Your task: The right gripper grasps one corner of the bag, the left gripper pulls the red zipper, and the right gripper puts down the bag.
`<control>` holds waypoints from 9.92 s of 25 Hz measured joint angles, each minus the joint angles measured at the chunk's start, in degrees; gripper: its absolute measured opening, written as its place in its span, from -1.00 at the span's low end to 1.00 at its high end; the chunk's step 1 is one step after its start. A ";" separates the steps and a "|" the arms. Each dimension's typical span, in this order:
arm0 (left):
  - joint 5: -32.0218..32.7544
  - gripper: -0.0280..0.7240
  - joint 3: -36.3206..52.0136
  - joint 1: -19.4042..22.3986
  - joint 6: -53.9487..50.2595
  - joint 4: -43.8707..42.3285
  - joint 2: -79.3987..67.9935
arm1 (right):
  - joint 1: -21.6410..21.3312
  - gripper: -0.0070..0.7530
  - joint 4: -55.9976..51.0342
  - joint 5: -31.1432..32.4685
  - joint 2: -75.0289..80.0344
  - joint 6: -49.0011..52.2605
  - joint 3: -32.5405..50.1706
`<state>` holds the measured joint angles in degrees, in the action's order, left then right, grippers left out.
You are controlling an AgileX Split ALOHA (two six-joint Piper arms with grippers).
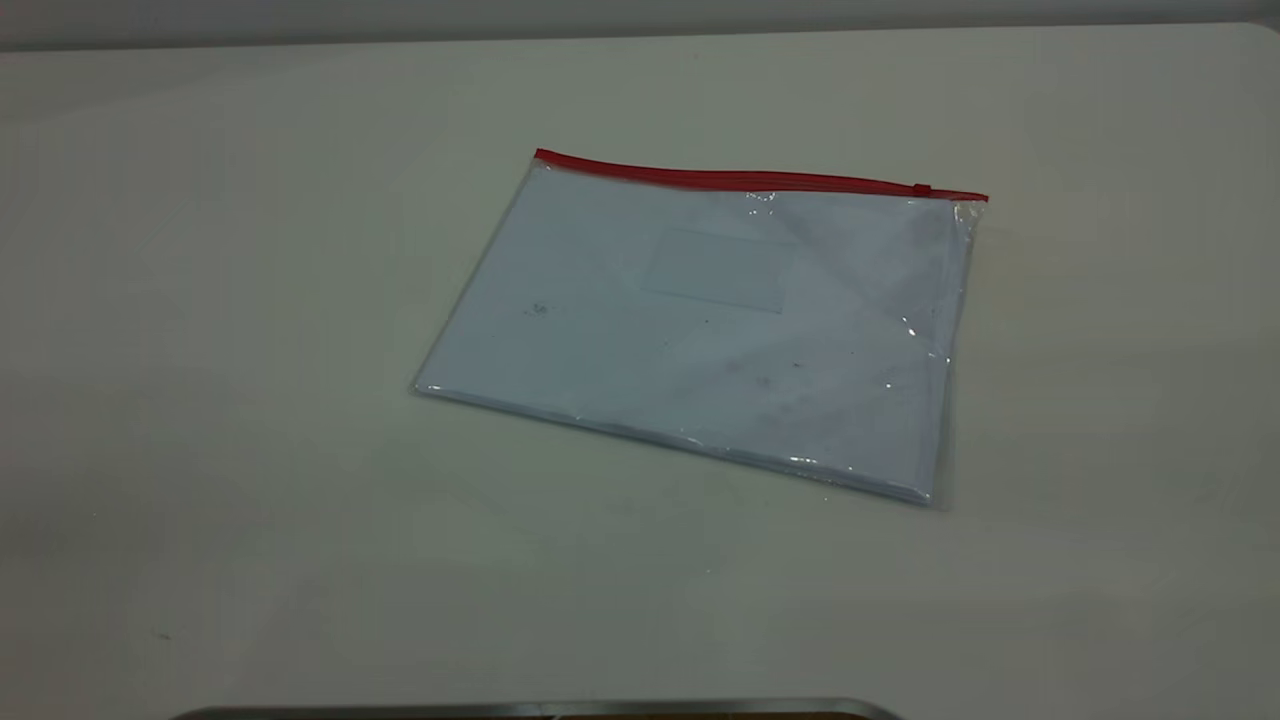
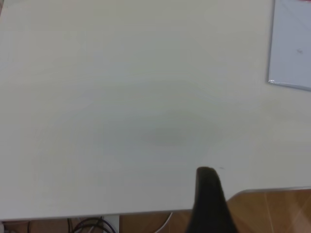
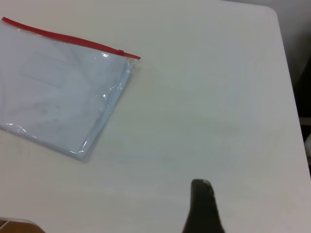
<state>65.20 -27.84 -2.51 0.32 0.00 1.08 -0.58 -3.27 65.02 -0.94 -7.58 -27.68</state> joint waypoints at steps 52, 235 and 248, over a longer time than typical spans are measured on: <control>-28.64 0.64 -30.80 0.00 0.42 3.29 -73.70 | 0.00 0.57 1.19 -14.79 36.56 9.42 -10.17; -30.42 -0.81 -55.41 -16.28 105.58 72.32 -132.41 | 13.05 -0.89 -59.51 3.73 152.10 -87.40 -85.18; -30.48 -0.81 -55.58 -10.64 98.80 64.39 -132.62 | 0.16 -0.89 -60.50 5.31 152.10 -82.14 -85.27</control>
<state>34.73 -83.43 -13.16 99.12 64.39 -131.54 -0.42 -63.77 70.33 151.16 -89.72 -112.95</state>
